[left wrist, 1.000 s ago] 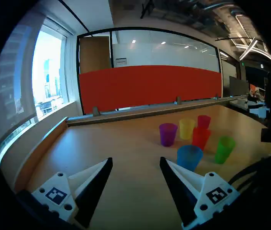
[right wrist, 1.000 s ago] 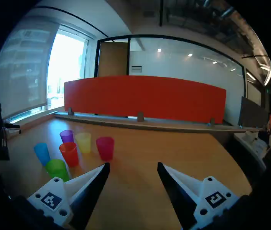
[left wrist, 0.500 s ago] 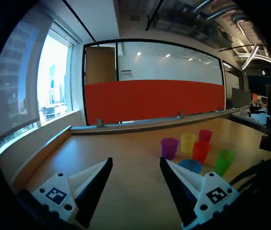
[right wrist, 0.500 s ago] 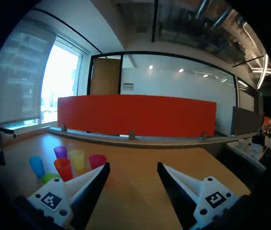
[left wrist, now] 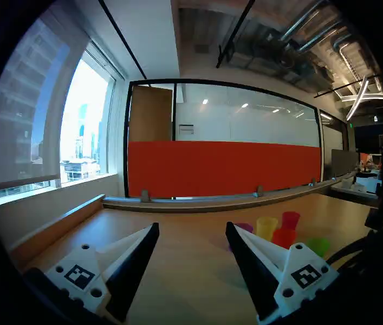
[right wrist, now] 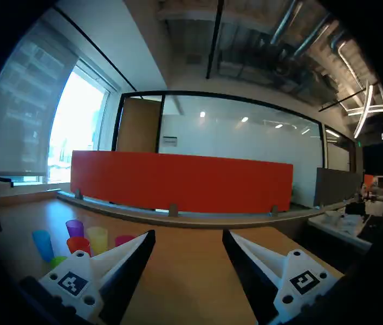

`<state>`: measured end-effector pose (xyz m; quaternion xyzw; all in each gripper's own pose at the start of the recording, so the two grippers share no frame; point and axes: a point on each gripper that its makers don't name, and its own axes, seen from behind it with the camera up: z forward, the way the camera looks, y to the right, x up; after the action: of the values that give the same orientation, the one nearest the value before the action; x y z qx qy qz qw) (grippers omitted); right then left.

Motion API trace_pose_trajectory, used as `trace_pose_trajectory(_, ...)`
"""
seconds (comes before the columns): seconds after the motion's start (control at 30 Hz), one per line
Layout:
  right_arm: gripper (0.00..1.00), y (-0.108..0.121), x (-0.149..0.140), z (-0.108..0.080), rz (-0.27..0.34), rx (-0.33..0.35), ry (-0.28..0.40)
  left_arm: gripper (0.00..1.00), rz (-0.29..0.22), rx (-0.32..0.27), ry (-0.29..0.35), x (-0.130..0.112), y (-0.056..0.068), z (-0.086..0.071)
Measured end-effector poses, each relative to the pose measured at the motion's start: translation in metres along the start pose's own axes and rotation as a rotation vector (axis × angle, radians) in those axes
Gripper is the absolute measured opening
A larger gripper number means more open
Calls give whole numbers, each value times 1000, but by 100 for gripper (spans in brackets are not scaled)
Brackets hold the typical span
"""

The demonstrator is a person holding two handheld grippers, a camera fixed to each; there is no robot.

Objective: Pour water

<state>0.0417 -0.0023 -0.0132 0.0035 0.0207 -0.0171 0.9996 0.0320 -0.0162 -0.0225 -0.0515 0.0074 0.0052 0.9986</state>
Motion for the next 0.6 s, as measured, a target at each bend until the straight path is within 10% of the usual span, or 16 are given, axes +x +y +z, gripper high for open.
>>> trace_pose_trajectory(0.6, 96, 10, 22, 2, 53, -12, 32, 91, 49, 38, 15, -5, 6, 5)
